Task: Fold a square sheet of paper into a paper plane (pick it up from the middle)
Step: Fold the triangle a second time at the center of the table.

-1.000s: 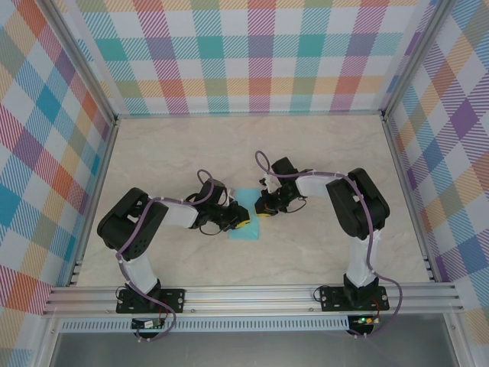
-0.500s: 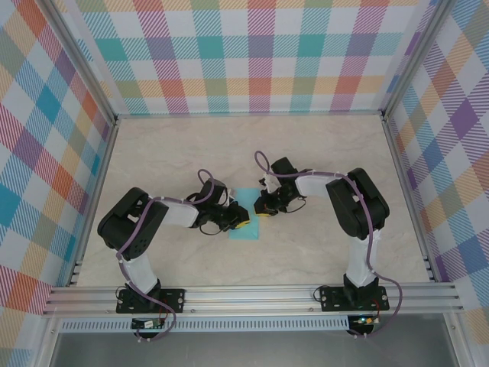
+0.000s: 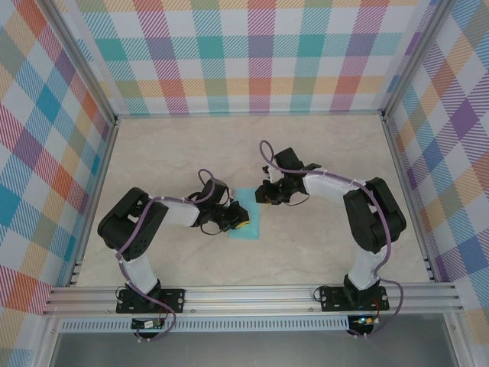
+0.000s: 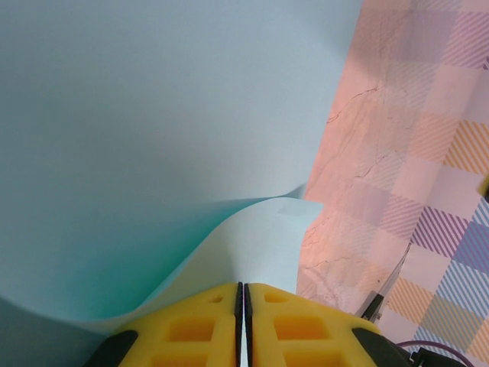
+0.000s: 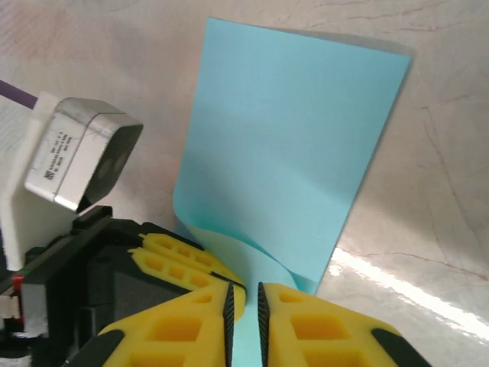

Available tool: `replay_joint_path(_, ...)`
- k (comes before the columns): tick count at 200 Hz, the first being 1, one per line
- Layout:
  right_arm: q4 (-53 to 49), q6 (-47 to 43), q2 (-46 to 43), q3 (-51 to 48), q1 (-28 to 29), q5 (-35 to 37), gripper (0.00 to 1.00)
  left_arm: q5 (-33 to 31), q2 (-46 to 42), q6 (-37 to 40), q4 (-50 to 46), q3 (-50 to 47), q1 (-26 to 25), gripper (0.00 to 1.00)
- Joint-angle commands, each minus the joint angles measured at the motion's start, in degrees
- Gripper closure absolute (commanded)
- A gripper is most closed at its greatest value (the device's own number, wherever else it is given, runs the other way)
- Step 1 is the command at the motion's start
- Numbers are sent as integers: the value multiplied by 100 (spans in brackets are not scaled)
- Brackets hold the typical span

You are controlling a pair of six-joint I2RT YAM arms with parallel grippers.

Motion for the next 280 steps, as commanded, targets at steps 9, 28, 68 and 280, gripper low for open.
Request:
replay_joint_path(9,-2,94,63,-242,137,-285,87,-548,84,-23,-998,-142,-26,89)
replay_joint_path(28,91,119,172,-301,175,-487,89,-586,66,-67,-994,-146,-26,89)
replay_joint_path(68,24,33,502,-206,220,-515,90,-628,-1,-142,-983,-182,-26,91)
replay_joint_path(280,-820,-376,1180,145,299,583,92,-973,-105,379,-1088,278,31,88)
